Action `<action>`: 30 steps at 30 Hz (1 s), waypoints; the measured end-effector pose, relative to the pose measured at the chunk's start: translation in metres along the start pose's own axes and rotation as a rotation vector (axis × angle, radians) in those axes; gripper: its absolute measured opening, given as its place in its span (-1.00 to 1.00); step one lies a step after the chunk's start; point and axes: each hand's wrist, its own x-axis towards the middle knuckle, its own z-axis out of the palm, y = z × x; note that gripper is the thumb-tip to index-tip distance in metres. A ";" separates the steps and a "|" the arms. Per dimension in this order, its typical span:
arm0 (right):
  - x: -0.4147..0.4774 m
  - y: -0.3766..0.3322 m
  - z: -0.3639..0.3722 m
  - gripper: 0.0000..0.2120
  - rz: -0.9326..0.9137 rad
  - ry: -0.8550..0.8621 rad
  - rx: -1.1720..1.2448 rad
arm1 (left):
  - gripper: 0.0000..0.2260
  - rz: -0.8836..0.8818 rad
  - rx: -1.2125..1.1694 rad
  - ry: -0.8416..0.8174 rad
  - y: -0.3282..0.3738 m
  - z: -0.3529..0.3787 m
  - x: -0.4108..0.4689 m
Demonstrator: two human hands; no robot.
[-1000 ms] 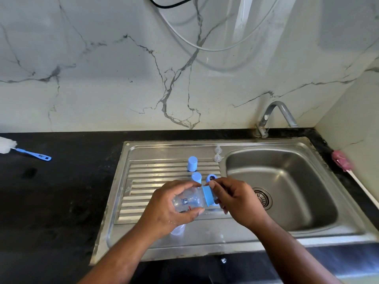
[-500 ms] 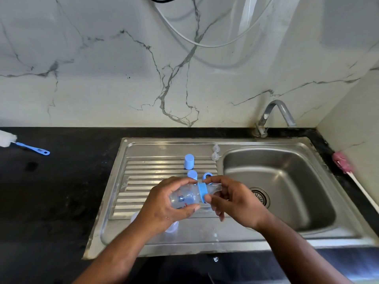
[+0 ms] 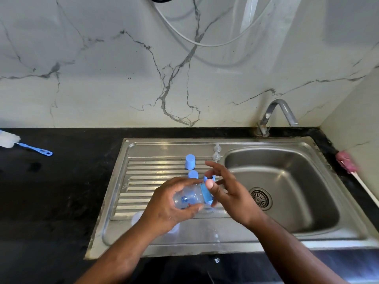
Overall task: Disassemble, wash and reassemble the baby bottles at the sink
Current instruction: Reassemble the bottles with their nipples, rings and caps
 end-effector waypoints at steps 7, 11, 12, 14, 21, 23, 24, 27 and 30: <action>0.000 0.007 0.009 -0.67 0.007 -0.018 0.032 | -0.50 0.010 -0.015 -0.014 -0.008 -0.015 0.000; -0.002 -0.001 0.016 -0.68 0.085 0.057 0.010 | -0.49 0.075 0.013 -0.065 -0.008 -0.014 0.000; -0.002 -0.001 0.018 -0.67 0.096 0.056 0.016 | -0.50 0.073 0.001 -0.063 -0.007 -0.014 0.000; -0.003 -0.001 0.021 -0.65 0.093 0.031 0.001 | -0.51 0.065 -0.015 -0.052 -0.007 -0.016 0.000; -0.010 0.004 0.024 -0.24 -0.078 0.019 -0.085 | -0.51 0.057 -0.029 -0.065 -0.012 -0.028 0.000; -0.009 0.006 0.026 -0.26 -0.080 0.038 -0.065 | -0.50 0.062 -0.020 -0.078 -0.012 -0.028 -0.001; -0.009 0.008 0.026 -0.29 -0.076 0.045 -0.057 | -0.50 0.064 -0.015 -0.081 -0.012 -0.027 -0.001; -0.010 0.008 0.028 -0.43 -0.074 0.063 -0.095 | -0.50 0.067 -0.031 -0.079 -0.011 -0.024 -0.002; -0.009 0.008 0.028 -0.61 -0.113 0.115 -0.169 | -0.50 0.081 -0.041 -0.094 -0.008 -0.018 -0.001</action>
